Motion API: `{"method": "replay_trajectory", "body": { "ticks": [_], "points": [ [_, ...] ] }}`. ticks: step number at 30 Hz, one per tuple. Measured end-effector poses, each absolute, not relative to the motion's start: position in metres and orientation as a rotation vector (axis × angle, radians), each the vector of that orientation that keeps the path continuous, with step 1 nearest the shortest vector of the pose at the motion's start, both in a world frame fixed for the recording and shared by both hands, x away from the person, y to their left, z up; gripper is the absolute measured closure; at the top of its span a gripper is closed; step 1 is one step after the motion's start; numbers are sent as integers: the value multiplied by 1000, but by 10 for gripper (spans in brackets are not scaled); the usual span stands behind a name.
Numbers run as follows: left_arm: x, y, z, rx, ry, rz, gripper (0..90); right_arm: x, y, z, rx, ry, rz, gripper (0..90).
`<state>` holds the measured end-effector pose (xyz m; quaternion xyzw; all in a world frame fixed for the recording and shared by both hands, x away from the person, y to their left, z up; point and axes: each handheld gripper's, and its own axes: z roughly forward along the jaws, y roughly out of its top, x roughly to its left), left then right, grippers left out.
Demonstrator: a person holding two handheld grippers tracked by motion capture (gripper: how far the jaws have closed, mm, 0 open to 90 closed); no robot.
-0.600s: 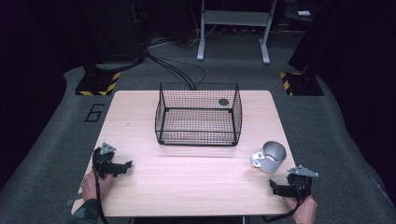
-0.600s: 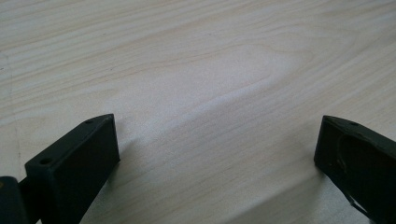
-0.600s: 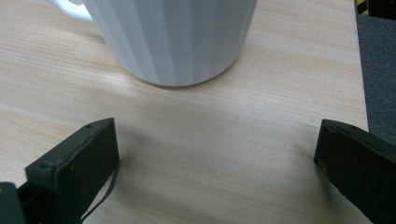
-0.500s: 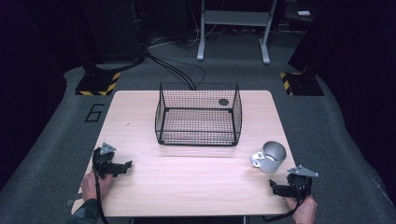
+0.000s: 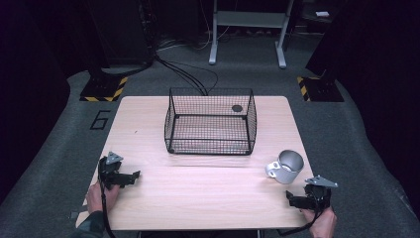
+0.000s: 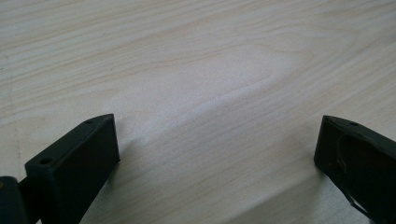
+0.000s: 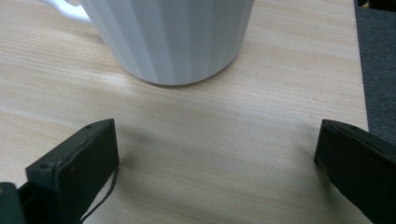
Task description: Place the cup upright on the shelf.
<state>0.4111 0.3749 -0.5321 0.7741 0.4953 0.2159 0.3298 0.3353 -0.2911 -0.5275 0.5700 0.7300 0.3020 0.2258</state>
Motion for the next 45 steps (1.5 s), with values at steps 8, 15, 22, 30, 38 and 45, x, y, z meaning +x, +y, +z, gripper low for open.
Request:
{"method": "replay_trajectory", "body": {
  "ticks": [8,15,22,30,38,45],
  "points": [
    [411,375,-532,2024,1295,565,0,331,-289,-524,1609,2013,884,0],
    [411,375,-532,2026,1293,567,0,329,-286,-511,1611,1986,925,0],
    [411,375,-532,2027,1295,564,0,330,-279,-490,1599,1975,972,0],
    [411,375,-532,2030,1294,564,0,336,-275,-473,1547,1965,982,0],
    [411,375,-532,2034,1292,564,0,345,-272,-460,1533,1962,994,0],
    [411,375,-532,2034,1292,564,0,354,-271,-450,1513,1968,1005,0]
  ]
}}
